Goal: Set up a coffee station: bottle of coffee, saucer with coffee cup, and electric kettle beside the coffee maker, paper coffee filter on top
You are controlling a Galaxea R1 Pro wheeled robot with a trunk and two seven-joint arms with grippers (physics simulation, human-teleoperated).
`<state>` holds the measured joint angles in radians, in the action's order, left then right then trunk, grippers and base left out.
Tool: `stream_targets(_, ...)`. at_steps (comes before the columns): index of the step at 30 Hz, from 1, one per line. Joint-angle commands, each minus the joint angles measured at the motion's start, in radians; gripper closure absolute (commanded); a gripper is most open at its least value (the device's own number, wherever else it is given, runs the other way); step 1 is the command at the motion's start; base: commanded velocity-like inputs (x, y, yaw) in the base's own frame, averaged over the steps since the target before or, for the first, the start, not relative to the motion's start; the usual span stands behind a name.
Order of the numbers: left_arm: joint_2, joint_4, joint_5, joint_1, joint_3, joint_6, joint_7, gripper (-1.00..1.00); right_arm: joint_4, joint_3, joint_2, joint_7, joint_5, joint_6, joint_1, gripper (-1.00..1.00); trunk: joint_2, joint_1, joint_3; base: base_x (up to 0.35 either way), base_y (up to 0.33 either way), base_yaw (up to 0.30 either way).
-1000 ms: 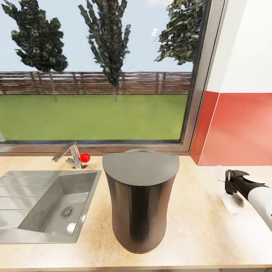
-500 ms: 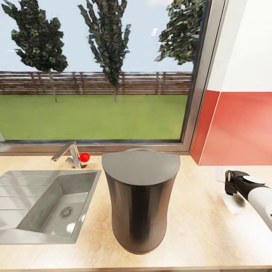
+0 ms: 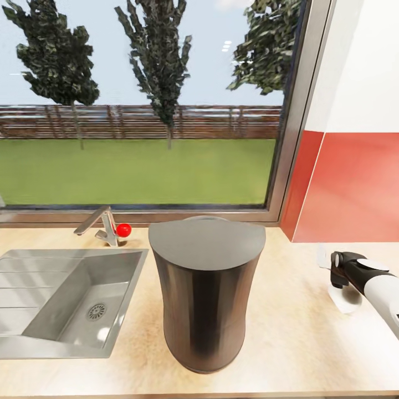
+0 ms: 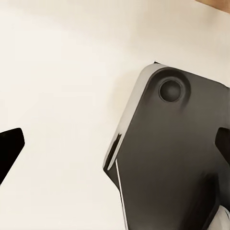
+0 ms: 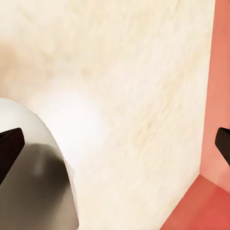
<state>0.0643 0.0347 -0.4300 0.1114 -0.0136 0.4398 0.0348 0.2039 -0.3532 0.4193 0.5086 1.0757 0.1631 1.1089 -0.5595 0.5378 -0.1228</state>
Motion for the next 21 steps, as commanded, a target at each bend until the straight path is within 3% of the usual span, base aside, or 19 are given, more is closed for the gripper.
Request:
stream_targets(1,0.0,0.002,-0.007,0.0,-0.002,0.002,0.004,-1.0,0.002,0.0,0.001,0.007,0.005,0.003,0.0,-1.0,-0.001,0.0,-0.002,0.0,0.0,0.0)
stream_targets(13,0.002,0.001,-0.007,0.0,-0.002,0.004,0.004,-1.0,-0.058,0.0,0.005,0.007,0.006,-0.032,0.0,-1.0,-0.001,0.0,-0.002,0.0,0.0,0.0)
stream_targets(21,0.0,0.001,-0.007,0.0,-0.002,0.004,0.004,-1.0,-0.107,0.0,0.022,0.006,0.004,-0.076,0.0,-1.0,-0.001,0.0,-0.002,0.0,0.0,0.0)
